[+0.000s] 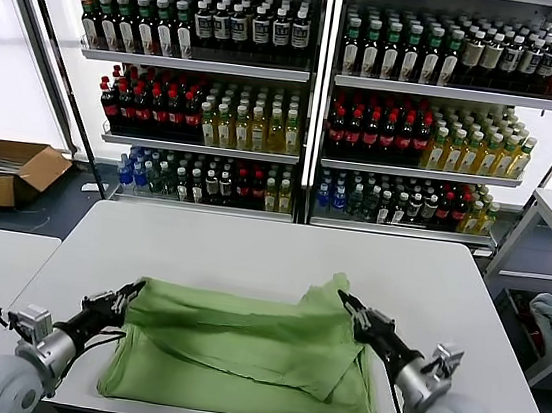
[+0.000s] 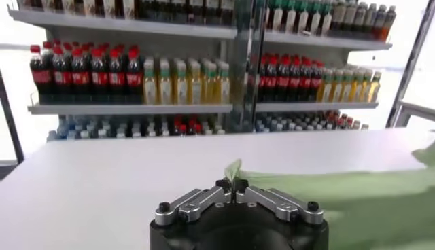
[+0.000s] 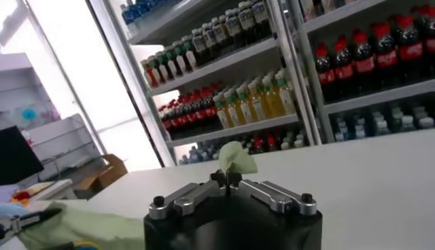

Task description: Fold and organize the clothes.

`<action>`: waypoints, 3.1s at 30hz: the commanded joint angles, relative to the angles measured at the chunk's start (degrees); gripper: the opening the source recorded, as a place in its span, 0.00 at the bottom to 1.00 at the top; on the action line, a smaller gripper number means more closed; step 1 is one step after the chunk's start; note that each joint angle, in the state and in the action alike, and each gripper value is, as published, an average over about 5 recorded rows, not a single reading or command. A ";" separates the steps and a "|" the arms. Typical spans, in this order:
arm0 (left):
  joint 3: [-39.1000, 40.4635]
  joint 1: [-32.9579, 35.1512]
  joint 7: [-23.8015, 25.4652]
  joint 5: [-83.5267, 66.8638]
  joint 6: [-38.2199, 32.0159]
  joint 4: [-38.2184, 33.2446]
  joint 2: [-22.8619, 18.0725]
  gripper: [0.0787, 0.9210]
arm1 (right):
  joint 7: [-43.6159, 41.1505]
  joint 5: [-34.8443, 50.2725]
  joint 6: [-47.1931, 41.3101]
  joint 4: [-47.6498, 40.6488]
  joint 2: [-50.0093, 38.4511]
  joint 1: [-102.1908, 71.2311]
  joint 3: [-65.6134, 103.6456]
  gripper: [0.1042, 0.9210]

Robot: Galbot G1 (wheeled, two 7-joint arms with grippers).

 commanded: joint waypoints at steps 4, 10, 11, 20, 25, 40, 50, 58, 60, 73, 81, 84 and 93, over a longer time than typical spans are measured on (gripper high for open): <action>-3.86 13.87 0.74 4.47 -1.60 -4.27 -1.75 0.02 | 3.18 -6.59 0.99 8.12 0.94 -17.89 4.42 0.00; -7.06 17.71 -0.30 5.37 -0.60 -7.60 -3.12 0.03 | 4.52 -7.46 -0.04 7.50 -0.28 -16.13 6.43 0.05; -7.61 18.09 -0.51 5.68 -0.33 -8.06 -3.20 0.05 | 4.49 -7.67 0.09 7.22 -0.49 -15.66 6.96 0.08; -11.68 18.34 -2.64 6.54 0.96 -10.45 -3.29 0.34 | 4.38 -6.02 5.81 5.43 -1.56 -13.71 16.36 0.40; -7.66 16.85 -7.31 6.03 1.94 -11.28 -6.90 0.51 | 4.02 -4.39 8.90 4.67 -0.97 -16.25 21.08 0.57; 2.74 13.30 -16.70 10.24 4.41 -7.64 -12.41 0.88 | 3.05 -4.48 10.53 4.90 1.26 -20.26 22.31 0.88; 3.67 13.87 -17.20 12.21 4.04 -6.13 -13.78 0.72 | 3.11 -4.45 10.55 4.89 1.30 -19.82 22.10 0.88; 3.78 14.92 -17.17 12.81 3.05 -6.34 -14.04 0.45 | 3.21 -4.46 10.44 4.93 1.20 -19.10 21.28 0.88; 3.68 14.94 -17.33 13.34 2.36 -6.54 -14.01 0.38 | 3.22 -4.45 10.44 4.97 1.17 -19.04 21.18 0.88; -13.58 10.12 -13.42 12.06 -1.62 -6.57 -5.82 0.02 | 3.12 -4.17 10.47 5.95 0.96 -18.97 21.24 0.88; -25.49 7.45 -7.44 8.64 -2.45 2.55 4.05 0.01 | 3.17 -4.01 10.45 6.68 0.67 -18.56 20.76 0.88; -25.80 6.37 -7.02 7.99 -2.06 3.30 5.02 0.01 | 3.19 -4.02 10.40 7.13 0.67 -18.41 20.54 0.88; -17.34 6.47 -8.24 4.18 -0.82 -8.11 0.05 0.01 | 2.97 -3.93 10.49 8.52 0.83 -19.85 21.41 0.88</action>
